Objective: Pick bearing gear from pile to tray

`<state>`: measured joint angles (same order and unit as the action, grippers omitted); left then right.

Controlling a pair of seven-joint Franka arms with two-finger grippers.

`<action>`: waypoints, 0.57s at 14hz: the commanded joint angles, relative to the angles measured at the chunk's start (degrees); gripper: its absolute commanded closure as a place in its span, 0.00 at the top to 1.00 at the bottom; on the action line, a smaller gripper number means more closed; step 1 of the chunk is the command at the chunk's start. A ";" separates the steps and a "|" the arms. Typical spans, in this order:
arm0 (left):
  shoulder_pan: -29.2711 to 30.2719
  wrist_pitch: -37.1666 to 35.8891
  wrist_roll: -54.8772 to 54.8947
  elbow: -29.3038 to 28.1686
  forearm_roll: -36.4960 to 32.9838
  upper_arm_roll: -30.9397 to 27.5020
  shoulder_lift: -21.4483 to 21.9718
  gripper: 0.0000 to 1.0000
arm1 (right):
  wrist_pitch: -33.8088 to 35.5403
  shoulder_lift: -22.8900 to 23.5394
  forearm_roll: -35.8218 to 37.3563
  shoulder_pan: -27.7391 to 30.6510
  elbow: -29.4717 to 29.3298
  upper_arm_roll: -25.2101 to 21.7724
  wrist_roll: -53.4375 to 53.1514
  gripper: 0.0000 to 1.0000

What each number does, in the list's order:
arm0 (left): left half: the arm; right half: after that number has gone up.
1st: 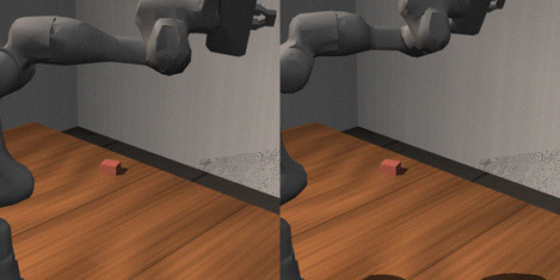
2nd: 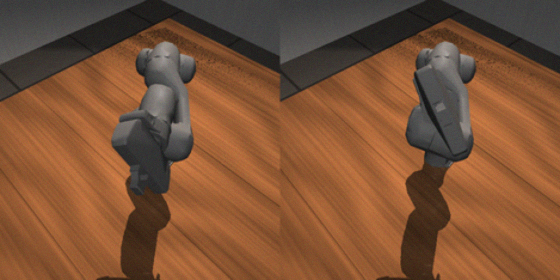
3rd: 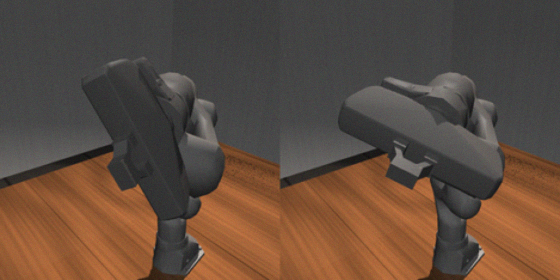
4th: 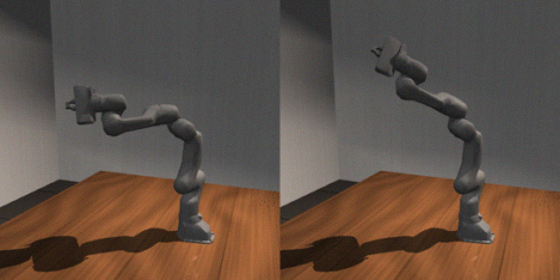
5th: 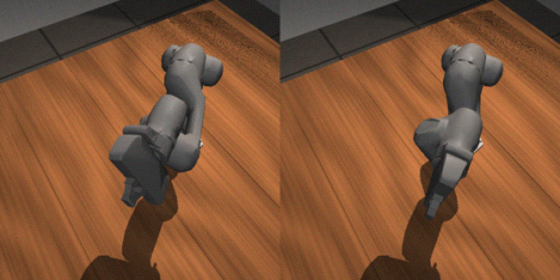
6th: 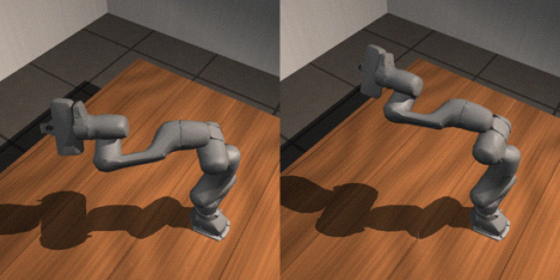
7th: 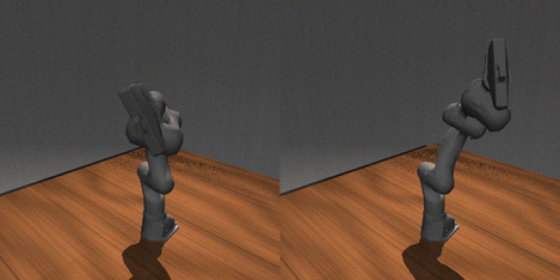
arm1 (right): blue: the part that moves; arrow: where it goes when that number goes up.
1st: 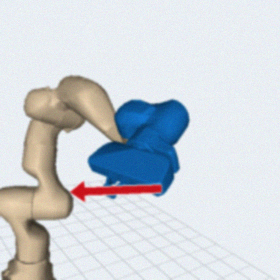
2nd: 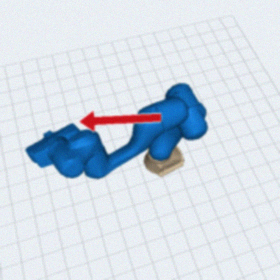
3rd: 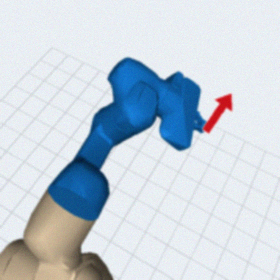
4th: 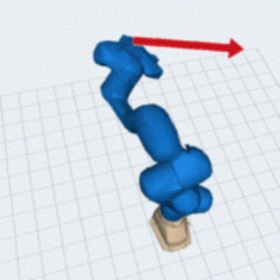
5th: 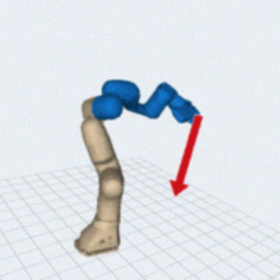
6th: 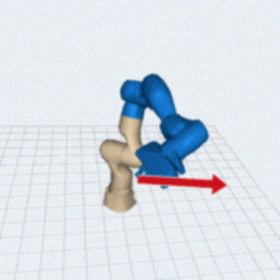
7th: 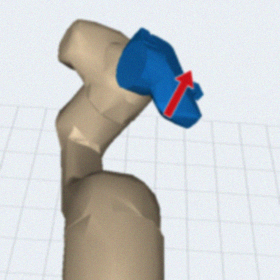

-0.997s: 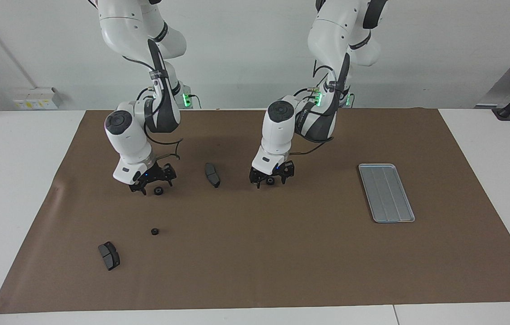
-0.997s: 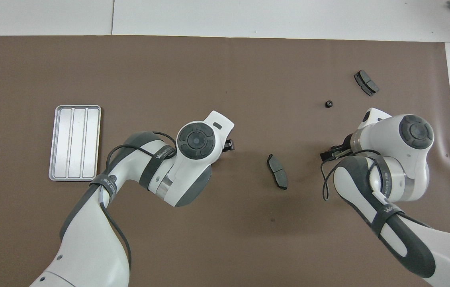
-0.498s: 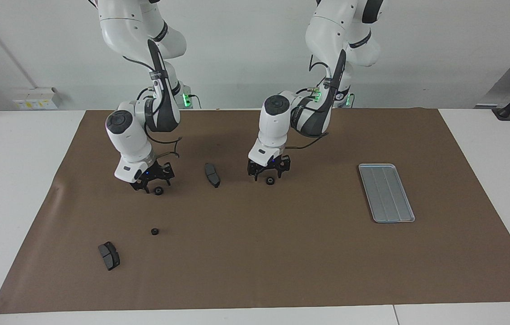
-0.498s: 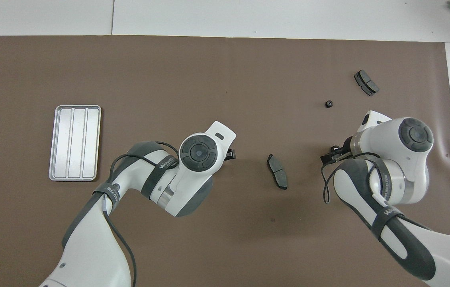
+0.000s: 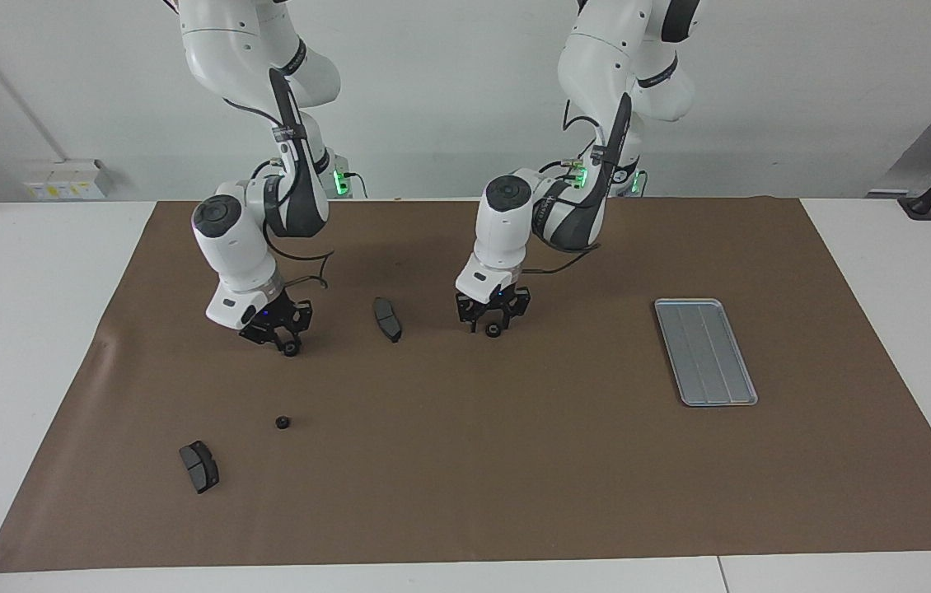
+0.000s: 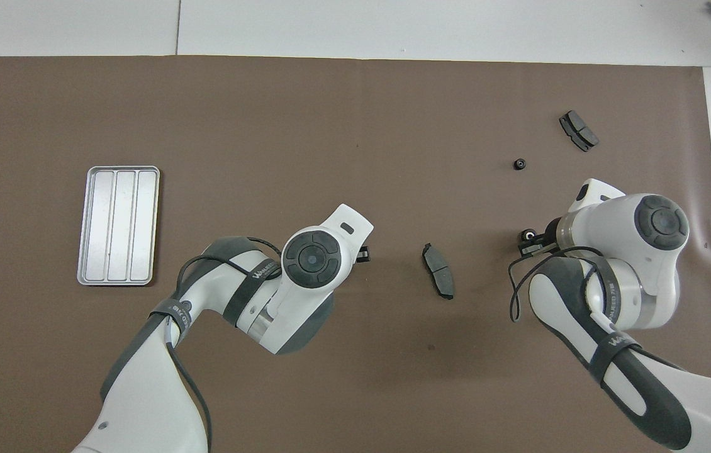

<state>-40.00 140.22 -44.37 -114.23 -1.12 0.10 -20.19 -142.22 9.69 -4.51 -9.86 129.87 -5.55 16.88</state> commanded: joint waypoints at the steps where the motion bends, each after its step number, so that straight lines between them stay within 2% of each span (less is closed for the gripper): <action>1: -0.69 1.28 0.34 -2.31 -1.08 -0.71 1.73 0.47 | 2.10 -1.34 -1.29 -0.95 -1.72 0.45 -3.77 0.00; 3: -0.60 1.19 0.43 -2.40 -1.08 -0.71 1.73 0.36 | 9.21 -2.31 -1.29 -0.95 -6.71 0.54 -7.45 0.00; 5: -0.60 0.93 1.13 -2.31 -1.08 -0.71 1.73 0.19 | 15.10 -2.49 -0.86 -1.21 -12.86 0.72 -12.11 0.00; 8: 0.19 -0.73 1.13 -0.47 -1.08 -0.80 1.56 0.02 | 20.83 -1.70 -0.77 -2.69 -20.60 0.98 -18.79 0.00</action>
<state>-40.00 140.20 -43.68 -114.31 -1.17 -0.11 -19.96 -124.52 6.96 -4.52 -11.42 113.73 -4.98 2.01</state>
